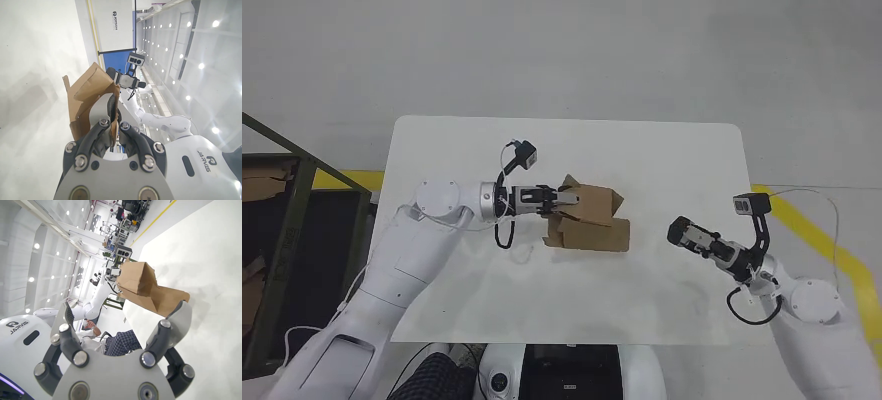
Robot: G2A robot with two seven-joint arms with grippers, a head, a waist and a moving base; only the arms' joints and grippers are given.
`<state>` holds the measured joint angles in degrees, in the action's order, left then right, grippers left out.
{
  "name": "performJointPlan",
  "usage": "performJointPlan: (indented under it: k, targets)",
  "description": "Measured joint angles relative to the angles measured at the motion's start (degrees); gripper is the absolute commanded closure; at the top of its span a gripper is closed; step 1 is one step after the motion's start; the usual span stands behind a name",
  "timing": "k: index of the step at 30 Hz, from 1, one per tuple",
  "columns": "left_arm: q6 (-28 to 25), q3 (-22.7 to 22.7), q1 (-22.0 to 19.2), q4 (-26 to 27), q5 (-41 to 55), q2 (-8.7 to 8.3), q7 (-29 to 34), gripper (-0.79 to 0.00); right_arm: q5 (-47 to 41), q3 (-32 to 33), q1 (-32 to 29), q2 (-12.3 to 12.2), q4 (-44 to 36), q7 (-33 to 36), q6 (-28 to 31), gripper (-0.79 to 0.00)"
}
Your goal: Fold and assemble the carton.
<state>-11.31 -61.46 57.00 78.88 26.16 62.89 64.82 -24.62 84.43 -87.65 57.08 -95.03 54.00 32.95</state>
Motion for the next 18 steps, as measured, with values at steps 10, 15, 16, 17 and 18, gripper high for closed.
performJointPlan:
  k: [10, 15, 16, 17, 18]
  targets:
    - [-1.78, 1.93, 0.08, -0.76, 3.64, 0.63, 3.31, 0.0, -2.05, -7.24, 5.37, 1.25, 2.79, -0.51, 1.95, -0.785]
    - [-2.28, 2.75, -0.46, -1.38, 3.71, 0.95, 3.17, 0.0, -3.71, -9.23, 6.57, 1.61, 3.27, 0.37, 2.35, -0.785]
    - [-2.38, 2.91, -0.6, -1.47, 3.73, 1.02, 3.14, 0.0, -4.51, -9.59, 6.66, 1.68, 3.08, 0.71, 2.43, -0.785]
    - [-2.45, 3.05, -0.7, -1.5, 3.81, 1.08, 3.14, 0.0, -5.14, -9.8, 6.7, 1.72, 2.92, 0.98, 2.47, -0.785]
    - [-2.53, 3.2, -0.8, -1.52, 3.9, 1.15, 3.19, 0.0, -5.73, -9.98, 6.73, 1.75, 2.78, 1.26, 2.5, -0.785]
